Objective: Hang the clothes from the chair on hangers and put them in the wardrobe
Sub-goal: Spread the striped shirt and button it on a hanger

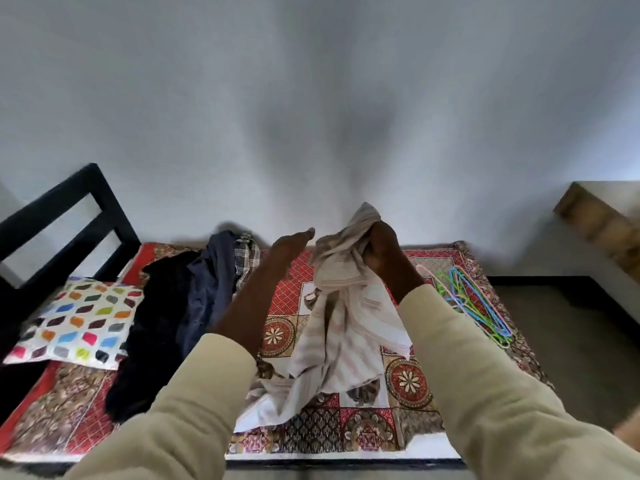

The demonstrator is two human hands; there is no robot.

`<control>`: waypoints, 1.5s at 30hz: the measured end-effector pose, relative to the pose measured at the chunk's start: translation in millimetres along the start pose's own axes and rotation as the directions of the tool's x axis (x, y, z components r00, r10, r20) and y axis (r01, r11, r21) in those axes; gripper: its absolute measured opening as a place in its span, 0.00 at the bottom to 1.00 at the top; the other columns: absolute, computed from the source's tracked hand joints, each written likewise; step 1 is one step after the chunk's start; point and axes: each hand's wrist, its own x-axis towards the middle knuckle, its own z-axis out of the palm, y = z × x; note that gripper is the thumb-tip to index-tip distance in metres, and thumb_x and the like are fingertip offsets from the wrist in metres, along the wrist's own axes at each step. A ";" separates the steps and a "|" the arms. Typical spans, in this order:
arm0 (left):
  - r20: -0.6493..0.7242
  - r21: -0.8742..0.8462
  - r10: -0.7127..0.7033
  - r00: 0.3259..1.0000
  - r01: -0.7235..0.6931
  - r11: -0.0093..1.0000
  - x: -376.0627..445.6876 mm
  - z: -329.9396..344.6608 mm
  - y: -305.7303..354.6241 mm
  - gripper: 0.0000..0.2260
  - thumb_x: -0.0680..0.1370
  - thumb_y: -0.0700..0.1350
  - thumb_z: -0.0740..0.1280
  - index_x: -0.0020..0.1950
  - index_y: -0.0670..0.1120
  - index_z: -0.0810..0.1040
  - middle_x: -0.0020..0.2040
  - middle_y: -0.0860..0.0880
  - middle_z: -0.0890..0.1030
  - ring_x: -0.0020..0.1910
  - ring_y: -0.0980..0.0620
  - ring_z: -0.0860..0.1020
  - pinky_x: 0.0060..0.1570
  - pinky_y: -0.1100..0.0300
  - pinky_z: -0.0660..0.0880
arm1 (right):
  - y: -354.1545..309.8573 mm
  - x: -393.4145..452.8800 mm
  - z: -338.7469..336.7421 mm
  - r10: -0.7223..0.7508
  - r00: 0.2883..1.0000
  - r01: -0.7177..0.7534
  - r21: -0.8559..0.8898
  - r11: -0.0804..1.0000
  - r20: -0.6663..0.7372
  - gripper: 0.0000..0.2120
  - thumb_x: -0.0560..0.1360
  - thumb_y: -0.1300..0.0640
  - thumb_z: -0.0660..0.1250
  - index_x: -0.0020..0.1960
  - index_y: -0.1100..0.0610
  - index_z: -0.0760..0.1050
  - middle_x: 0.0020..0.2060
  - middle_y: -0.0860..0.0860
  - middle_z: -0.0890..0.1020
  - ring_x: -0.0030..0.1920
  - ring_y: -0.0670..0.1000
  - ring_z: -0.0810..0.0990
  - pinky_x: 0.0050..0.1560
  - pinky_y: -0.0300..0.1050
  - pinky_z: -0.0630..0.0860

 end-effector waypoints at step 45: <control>0.203 -0.404 0.576 0.792 -0.468 0.786 -61.6 -158.5 72.7 0.05 0.70 0.41 0.71 0.44 0.44 0.77 0.34 0.50 0.80 0.34 0.55 0.79 0.37 0.62 0.76 | 5.8 -57.6 161.2 0.011 0.799 0.360 -0.494 0.792 0.601 0.19 0.72 0.62 0.73 0.62 0.62 0.76 0.57 0.57 0.82 0.57 0.56 0.81 0.61 0.50 0.77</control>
